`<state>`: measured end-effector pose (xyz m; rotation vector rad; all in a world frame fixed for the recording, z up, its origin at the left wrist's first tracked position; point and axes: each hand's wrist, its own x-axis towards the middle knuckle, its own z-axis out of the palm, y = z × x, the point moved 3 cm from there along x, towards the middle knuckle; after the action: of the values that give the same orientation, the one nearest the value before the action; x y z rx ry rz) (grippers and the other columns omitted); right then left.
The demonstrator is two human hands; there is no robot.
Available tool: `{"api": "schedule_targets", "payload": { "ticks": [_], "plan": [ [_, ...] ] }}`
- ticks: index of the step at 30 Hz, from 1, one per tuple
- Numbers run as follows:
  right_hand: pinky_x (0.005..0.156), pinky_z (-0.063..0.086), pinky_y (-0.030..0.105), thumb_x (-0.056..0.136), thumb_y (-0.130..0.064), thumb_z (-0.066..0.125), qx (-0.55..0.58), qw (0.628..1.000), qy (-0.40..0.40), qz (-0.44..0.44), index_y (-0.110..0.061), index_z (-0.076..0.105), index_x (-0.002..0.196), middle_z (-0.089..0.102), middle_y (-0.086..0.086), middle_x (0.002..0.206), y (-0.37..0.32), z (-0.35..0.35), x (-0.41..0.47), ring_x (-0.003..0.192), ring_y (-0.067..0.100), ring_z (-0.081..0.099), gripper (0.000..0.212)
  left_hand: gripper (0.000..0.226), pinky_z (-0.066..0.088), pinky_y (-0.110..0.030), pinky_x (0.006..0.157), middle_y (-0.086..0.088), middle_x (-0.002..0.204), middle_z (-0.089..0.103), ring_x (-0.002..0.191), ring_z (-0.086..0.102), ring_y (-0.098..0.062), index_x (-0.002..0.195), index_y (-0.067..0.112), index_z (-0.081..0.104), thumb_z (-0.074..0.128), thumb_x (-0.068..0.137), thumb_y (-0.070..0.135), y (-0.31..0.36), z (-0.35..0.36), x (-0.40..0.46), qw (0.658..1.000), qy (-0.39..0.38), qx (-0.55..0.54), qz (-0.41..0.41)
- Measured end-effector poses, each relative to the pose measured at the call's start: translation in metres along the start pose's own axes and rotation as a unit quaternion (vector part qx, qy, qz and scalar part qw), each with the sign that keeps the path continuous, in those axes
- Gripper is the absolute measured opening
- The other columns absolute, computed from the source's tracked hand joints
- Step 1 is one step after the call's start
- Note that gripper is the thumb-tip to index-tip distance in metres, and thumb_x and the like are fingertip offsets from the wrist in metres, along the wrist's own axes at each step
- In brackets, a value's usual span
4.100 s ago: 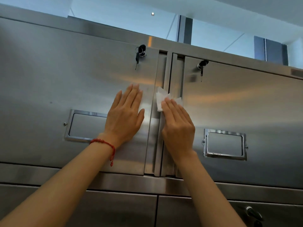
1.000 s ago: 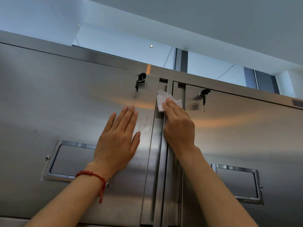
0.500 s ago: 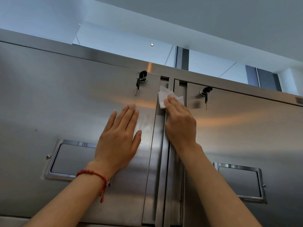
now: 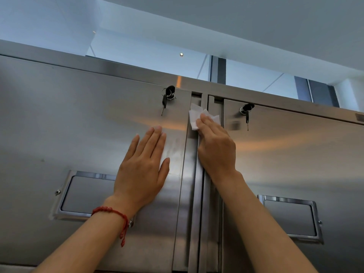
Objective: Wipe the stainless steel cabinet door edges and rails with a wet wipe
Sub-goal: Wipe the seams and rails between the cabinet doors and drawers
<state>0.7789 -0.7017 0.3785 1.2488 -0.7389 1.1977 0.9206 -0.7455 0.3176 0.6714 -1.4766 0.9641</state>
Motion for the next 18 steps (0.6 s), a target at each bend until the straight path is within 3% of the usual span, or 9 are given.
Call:
{"api": "schedule_targets", "payload": {
  "ticks": [12, 18],
  "plan": [
    [0.089, 0.049, 0.045, 0.077, 0.011, 0.064, 0.01, 1.0, 0.007, 0.006, 0.006, 0.067, 0.107, 0.064, 0.023, 0.114, 0.003, 0.002, 0.013, 0.105, 0.036, 0.063, 0.03, 0.057, 0.027, -0.05, 0.108, -0.018, 0.142, 0.04, 0.133, 0.036, -0.031, 0.134, -0.002, 0.044, 0.029, 0.092, 0.032, 0.0, 0.001, 0.0, 1.0, 0.006, 0.002, 0.002],
    [0.096, 0.046, 0.042, 0.083, 0.01, 0.058, 0.011, 1.0, -0.012, 0.025, 0.005, 0.065, 0.113, 0.06, 0.021, 0.122, 0.003, 0.004, 0.018, 0.114, 0.033, 0.059, 0.031, 0.057, 0.027, -0.049, 0.108, -0.018, 0.142, 0.04, 0.133, 0.035, -0.03, 0.135, -0.002, 0.043, 0.028, 0.092, 0.033, -0.001, 0.001, -0.001, 1.0, 0.005, 0.001, 0.002]
  ]
}}
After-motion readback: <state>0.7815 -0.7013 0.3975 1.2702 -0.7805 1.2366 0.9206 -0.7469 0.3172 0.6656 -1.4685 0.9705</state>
